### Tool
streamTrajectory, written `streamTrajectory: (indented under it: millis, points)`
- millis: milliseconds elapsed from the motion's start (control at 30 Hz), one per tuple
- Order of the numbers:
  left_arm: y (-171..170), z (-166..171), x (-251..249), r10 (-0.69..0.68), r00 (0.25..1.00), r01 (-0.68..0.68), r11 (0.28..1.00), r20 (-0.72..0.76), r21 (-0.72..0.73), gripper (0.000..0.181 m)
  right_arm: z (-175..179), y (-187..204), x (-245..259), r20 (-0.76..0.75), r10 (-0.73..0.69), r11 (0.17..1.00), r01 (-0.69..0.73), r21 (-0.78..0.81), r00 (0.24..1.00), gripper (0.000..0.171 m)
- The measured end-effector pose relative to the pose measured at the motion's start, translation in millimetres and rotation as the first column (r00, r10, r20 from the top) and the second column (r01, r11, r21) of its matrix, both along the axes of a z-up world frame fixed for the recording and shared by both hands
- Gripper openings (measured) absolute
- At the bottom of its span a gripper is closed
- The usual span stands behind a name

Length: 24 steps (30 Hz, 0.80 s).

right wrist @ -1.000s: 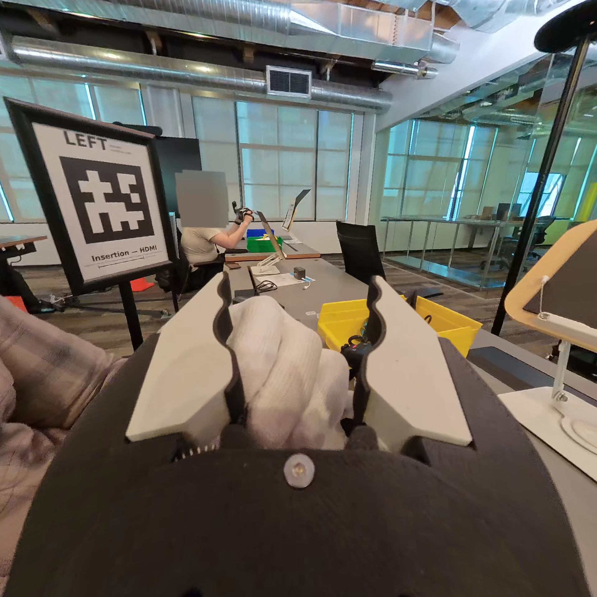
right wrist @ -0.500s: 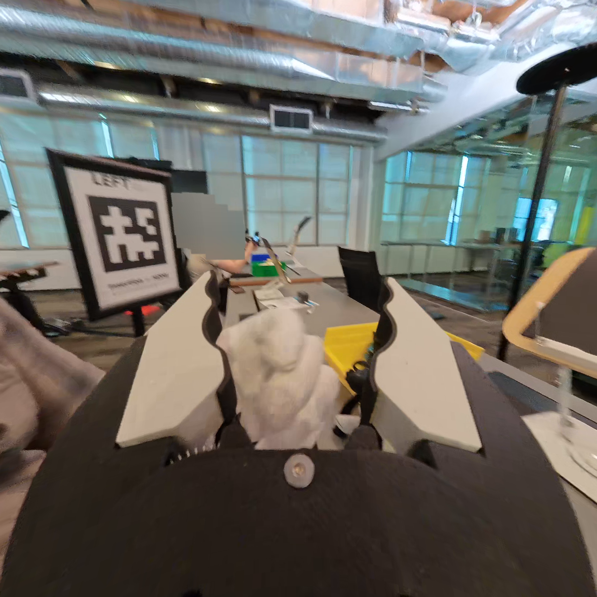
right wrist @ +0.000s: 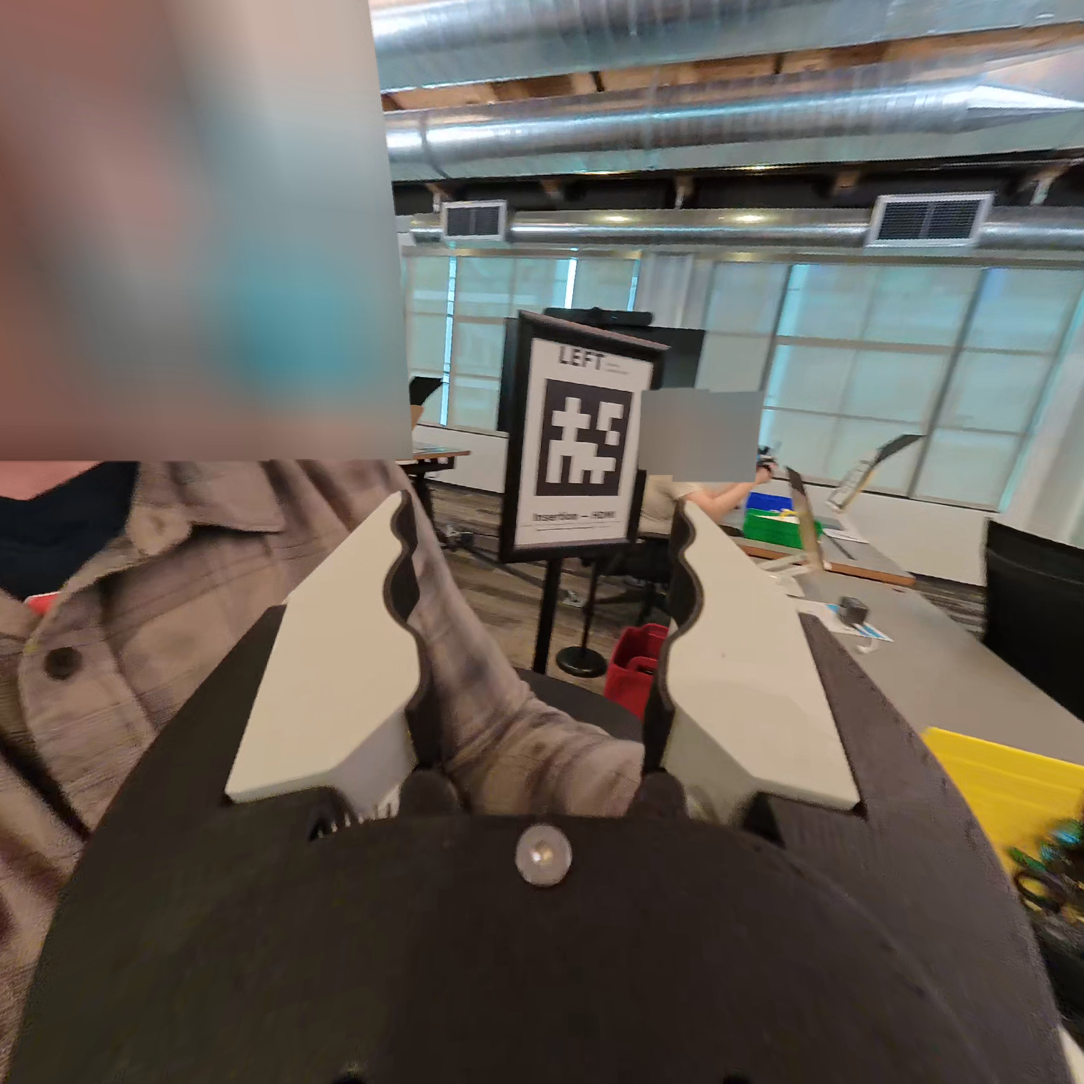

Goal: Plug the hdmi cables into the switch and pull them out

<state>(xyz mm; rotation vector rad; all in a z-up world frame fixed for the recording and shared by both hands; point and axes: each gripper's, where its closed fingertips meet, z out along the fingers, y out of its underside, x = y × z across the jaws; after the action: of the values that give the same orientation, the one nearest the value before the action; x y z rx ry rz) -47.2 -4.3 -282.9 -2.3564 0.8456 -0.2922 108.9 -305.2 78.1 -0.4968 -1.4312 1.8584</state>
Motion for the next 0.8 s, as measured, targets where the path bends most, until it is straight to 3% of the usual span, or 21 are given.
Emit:
streamTrajectory:
  millis: [367, 433, 700, 800]
  points:
    - [0, 0, 0, 0.0, 1.0, 0.0, 1.0, 0.0, 0.0, 0.146, -5, -61, 22, 0.02, 0.221, 0.97, -0.222, 0.104, 0.975, 0.098]
    - [0, 0, 0, 0.0, 1.0, 0.0, 1.0, 0.0, 0.0, 0.146, 3, -60, 28, 0.005, 0.25, 0.967, -0.25, 0.044, 0.968, 0.102]
    - [0, 0, 0, 0.0, 1.0, 0.0, 1.0, 0.0, 0.0, 0.146, 2, -65, 38, -0.009, 0.299, 0.954, -0.299, 0.004, 0.954, 0.123]
    - [0, 0, 0, 0.0, 1.0, 0.0, 1.0, 0.0, 0.0, 0.146, -15, -88, 33, 0.059, 0.301, 0.947, -0.306, 0.099, 0.952, 0.13]
